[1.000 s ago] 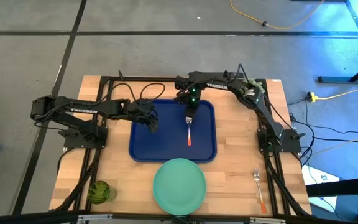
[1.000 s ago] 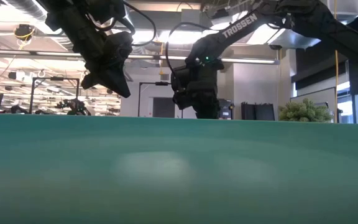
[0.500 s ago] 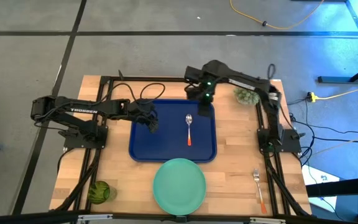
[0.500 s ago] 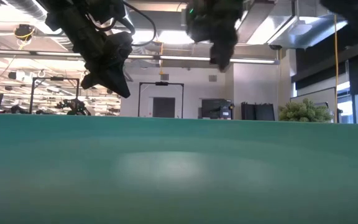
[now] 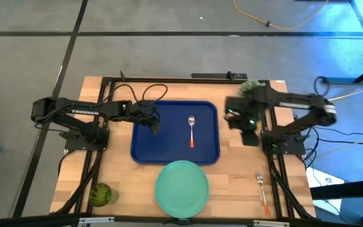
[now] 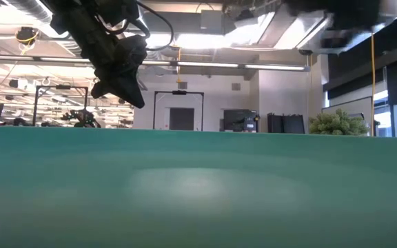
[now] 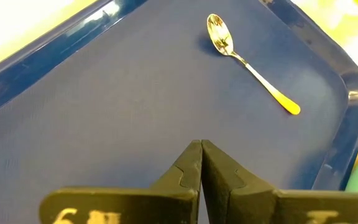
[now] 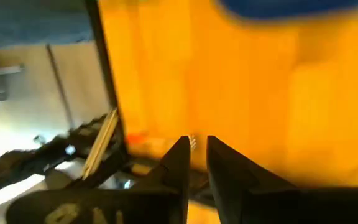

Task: Pick and place plate/cup/fork/spoon on tray
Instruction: Put the orange fork on the serving tray to the right of the orange spoon

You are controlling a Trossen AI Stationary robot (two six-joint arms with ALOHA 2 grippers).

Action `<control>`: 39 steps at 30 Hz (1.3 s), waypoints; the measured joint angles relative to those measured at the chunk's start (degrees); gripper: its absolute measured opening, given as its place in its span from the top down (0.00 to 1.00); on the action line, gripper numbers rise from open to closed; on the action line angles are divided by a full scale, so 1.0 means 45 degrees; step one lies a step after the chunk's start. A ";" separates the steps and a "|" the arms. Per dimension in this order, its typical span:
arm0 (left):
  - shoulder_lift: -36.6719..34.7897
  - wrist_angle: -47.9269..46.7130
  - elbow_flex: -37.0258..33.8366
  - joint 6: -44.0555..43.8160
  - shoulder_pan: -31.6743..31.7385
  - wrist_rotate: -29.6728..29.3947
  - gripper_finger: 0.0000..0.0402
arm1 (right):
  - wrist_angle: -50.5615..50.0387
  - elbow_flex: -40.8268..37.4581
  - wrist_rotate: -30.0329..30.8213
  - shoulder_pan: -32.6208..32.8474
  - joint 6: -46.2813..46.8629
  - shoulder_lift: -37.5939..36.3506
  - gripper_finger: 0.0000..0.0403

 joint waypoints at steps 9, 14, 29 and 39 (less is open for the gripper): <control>0.0000 0.0251 0.0000 0.1683 -0.0015 0.1645 1.00 | 0.0577 -0.4296 -0.0899 0.1638 0.0964 -0.3007 0.86; 0.0000 0.0262 0.0000 0.1943 -0.0010 0.1690 1.00 | 0.1997 -0.6430 -0.0912 0.2188 0.0846 -0.3742 0.86; 0.0000 0.0320 0.0000 0.1958 -0.0009 0.1617 1.00 | 0.6799 -1.0465 -0.2403 0.3468 0.1419 -0.3992 0.86; 0.0000 0.0345 0.0000 0.1953 -0.0005 0.1602 1.00 | 0.8550 -1.1221 -0.1889 0.4136 0.3205 -0.3992 0.86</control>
